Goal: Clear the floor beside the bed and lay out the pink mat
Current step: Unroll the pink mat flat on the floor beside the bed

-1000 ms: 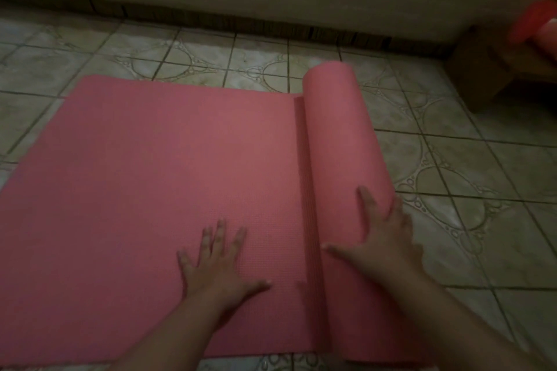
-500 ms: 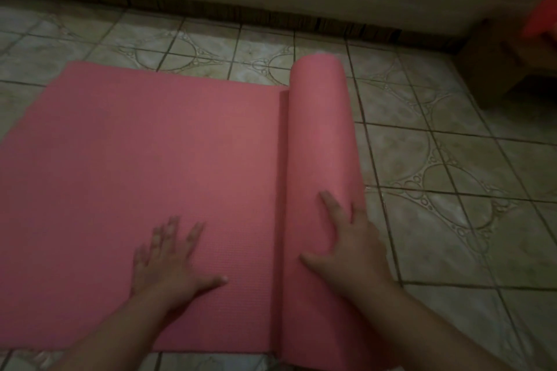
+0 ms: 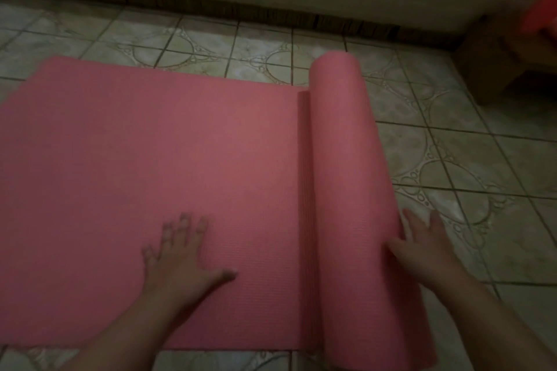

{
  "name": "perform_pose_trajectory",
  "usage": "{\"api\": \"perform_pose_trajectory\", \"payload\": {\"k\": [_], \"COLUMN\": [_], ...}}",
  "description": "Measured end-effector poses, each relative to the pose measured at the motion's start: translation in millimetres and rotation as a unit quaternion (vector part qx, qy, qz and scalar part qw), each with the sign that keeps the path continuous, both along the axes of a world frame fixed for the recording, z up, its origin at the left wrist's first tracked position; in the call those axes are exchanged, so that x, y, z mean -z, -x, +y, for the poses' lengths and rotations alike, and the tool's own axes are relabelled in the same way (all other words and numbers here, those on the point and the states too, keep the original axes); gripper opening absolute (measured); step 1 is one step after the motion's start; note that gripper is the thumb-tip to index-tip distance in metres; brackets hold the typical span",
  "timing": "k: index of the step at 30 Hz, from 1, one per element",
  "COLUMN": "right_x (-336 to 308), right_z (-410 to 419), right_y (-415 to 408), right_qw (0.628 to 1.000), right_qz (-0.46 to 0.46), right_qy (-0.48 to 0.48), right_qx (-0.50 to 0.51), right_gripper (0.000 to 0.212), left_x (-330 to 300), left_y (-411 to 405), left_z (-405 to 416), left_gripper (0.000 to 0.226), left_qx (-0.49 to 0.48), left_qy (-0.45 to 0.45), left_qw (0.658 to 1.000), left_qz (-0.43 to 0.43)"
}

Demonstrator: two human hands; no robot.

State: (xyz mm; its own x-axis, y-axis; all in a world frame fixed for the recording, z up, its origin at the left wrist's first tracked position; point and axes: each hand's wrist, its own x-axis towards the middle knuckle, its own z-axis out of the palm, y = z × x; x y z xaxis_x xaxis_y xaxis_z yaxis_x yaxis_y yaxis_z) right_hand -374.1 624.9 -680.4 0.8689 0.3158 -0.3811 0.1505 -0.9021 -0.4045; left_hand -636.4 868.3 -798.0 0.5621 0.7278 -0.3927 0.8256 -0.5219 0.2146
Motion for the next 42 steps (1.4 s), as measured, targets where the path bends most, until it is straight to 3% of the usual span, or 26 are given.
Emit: {"api": "perform_pose_trajectory", "payload": {"k": [3,6,9,19,25,32,38,42], "right_x": [-0.7,5.1,9.2,5.0,2.1,0.2,11.2,19.1], "right_z": [20.3,32.0,23.0,33.2,66.8,50.2,-5.6,-8.9], "right_y": [21.9,35.3,25.6,28.0,67.8,49.7,-11.7,-9.4], "right_qw": [0.991,0.977,0.971,0.976,0.977,0.984,0.992,0.989], "right_qz": [-0.123,-0.15,-0.165,-0.136,-0.083,-0.005,0.025,0.024], "right_qy": [-0.023,0.117,0.148,0.04,-0.028,-0.092,-0.125,-0.14], "right_qx": [-0.047,-0.101,-0.092,-0.164,-0.193,-0.151,0.015,0.038], "right_gripper": [0.075,0.095,0.112,0.106,0.103,0.104,0.094,0.119], "left_x": [2.6,2.7,0.3,-9.0,-18.5,-18.8,-1.0,9.4], "left_y": [-19.0,-23.3,-22.7,-15.7,41.0,60.3,3.6,-29.4], "left_z": [-20.9,-28.7,-26.9,-14.7,36.5,56.4,13.1,-5.4], "left_gripper": [0.114,0.111,0.111,0.115,0.121,0.117,0.099,0.093], "left_qx": [0.044,0.044,0.031,0.01,-0.019,-0.044,0.011,0.101], "left_qy": [0.011,0.009,0.003,0.028,-0.001,-0.013,-0.019,-0.032], "left_qw": [0.999,0.999,0.999,0.999,0.997,0.996,1.0,0.994], "left_qz": [-0.011,0.0,0.016,0.032,0.072,0.075,0.021,-0.004]}}
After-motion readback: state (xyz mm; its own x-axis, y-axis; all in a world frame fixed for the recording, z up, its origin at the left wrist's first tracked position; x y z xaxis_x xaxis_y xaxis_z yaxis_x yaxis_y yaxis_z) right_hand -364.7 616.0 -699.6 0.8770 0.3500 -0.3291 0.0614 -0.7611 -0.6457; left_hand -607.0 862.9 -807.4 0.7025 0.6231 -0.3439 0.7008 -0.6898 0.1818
